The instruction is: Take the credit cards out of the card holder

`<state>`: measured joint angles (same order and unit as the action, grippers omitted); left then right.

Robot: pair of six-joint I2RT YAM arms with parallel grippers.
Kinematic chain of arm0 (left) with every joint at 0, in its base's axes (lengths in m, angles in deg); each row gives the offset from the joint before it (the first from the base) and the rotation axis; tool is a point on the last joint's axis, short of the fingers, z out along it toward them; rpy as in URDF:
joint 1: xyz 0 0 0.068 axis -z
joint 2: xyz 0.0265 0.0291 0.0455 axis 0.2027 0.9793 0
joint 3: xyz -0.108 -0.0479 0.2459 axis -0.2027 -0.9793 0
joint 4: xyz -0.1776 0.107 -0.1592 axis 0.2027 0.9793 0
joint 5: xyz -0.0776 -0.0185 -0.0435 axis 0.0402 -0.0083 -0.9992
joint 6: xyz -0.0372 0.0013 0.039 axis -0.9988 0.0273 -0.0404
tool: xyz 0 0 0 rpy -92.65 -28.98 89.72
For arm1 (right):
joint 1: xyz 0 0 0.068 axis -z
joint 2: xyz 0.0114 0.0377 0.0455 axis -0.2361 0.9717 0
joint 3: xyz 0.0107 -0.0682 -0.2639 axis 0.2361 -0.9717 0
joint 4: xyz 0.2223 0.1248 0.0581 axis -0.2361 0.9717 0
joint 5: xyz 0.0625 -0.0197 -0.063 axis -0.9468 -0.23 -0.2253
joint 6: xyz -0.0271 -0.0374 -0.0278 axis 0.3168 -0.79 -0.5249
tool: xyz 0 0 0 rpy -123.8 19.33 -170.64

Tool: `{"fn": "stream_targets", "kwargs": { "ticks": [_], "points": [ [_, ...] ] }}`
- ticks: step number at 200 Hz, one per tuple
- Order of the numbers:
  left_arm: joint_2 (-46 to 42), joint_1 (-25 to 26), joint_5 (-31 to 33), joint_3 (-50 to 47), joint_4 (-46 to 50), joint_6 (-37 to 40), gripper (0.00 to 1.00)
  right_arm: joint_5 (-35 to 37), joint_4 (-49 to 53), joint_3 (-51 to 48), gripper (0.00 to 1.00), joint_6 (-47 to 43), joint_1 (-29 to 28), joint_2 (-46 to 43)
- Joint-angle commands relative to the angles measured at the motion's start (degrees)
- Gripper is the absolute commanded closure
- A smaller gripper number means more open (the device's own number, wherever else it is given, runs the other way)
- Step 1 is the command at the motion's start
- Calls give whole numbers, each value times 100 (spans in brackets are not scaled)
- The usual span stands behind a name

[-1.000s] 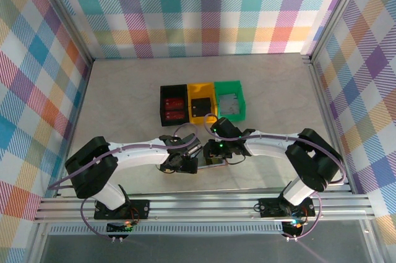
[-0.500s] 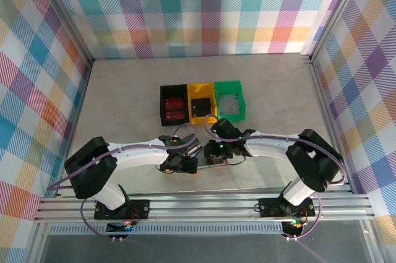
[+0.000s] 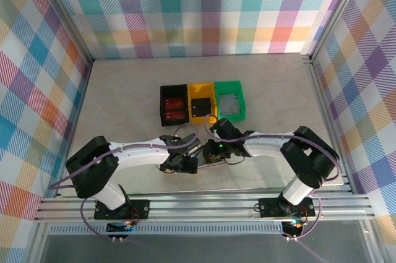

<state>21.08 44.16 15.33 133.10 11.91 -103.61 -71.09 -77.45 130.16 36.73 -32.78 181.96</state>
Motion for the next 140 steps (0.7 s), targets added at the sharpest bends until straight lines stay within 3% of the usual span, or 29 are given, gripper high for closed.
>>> {"fn": "stream_targets", "kwargs": {
  "ticks": [1,58,140],
  "points": [
    [535,14,-353,-285,-378,-59,6,-72,42,-212,85,20,-22,-35],
    [677,13,-442,-353,-506,-91,6,63,25,-291,100,16,-19,-195],
    [741,13,-466,-365,-541,-73,6,411,375,-326,100,-173,37,-505]
  ]
}}
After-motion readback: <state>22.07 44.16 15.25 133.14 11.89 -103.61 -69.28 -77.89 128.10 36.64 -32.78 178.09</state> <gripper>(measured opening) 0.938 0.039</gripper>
